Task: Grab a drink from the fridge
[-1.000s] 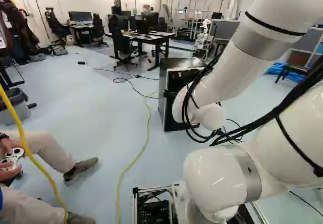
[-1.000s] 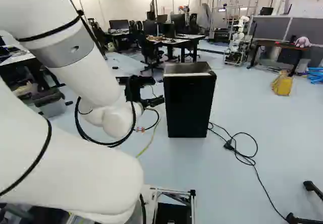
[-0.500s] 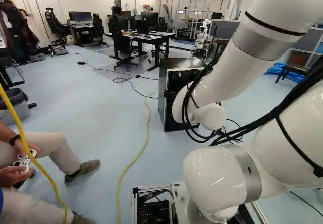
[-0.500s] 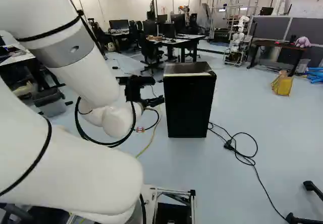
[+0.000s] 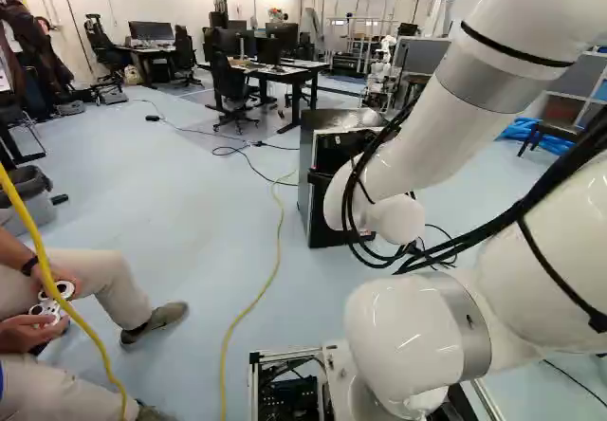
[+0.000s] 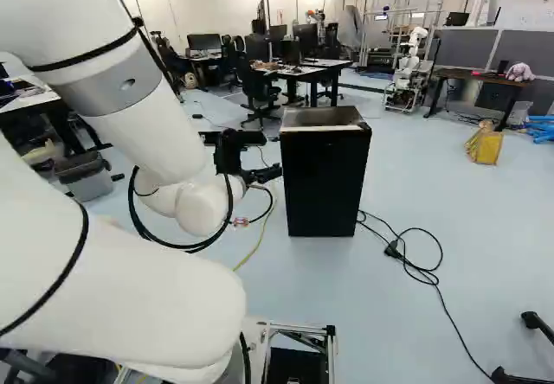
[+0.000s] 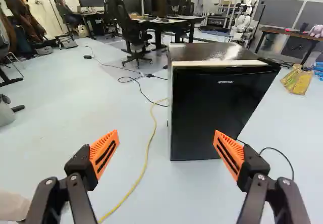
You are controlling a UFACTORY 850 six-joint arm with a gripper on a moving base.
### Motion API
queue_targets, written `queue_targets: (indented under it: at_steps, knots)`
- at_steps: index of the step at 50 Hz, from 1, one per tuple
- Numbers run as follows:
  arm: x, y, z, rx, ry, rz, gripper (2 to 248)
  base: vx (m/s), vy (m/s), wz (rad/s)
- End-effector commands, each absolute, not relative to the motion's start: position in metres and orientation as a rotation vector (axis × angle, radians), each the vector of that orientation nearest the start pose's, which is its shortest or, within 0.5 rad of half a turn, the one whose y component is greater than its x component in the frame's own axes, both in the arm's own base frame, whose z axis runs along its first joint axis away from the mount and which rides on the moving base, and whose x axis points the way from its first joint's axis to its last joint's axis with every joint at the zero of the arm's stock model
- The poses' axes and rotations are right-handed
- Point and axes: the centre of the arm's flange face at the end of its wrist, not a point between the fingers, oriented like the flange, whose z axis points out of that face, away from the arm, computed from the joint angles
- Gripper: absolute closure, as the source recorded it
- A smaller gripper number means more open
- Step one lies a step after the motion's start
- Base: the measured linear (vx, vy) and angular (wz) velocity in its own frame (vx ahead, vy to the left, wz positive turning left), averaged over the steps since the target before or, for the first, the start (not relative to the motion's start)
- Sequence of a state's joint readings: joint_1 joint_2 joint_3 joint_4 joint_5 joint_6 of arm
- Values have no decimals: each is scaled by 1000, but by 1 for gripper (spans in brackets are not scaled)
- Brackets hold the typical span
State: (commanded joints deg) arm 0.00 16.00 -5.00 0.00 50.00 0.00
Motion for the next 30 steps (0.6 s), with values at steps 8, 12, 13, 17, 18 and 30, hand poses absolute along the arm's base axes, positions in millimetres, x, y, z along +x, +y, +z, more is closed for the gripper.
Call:
queue_targets:
  at_steps: [8, 12, 13, 17, 18, 30]
  knots:
    - [270, 0, 366, -2558, 0, -1824, 3, 67, 3, -4]
    - [270, 0, 366, -2558, 0, -1824, 3, 76, 0, -4]
    - [270, 0, 366, -2558, 0, -1824, 3, 72, 1, -4]
    - [270, 0, 366, -2558, 0, -1824, 3, 75, 3, -6]
    - [270, 0, 366, -2558, 0, -1824, 3, 72, 3, -4]
    - [270, 0, 366, -2558, 0, -1824, 3, 79, 3, -2]
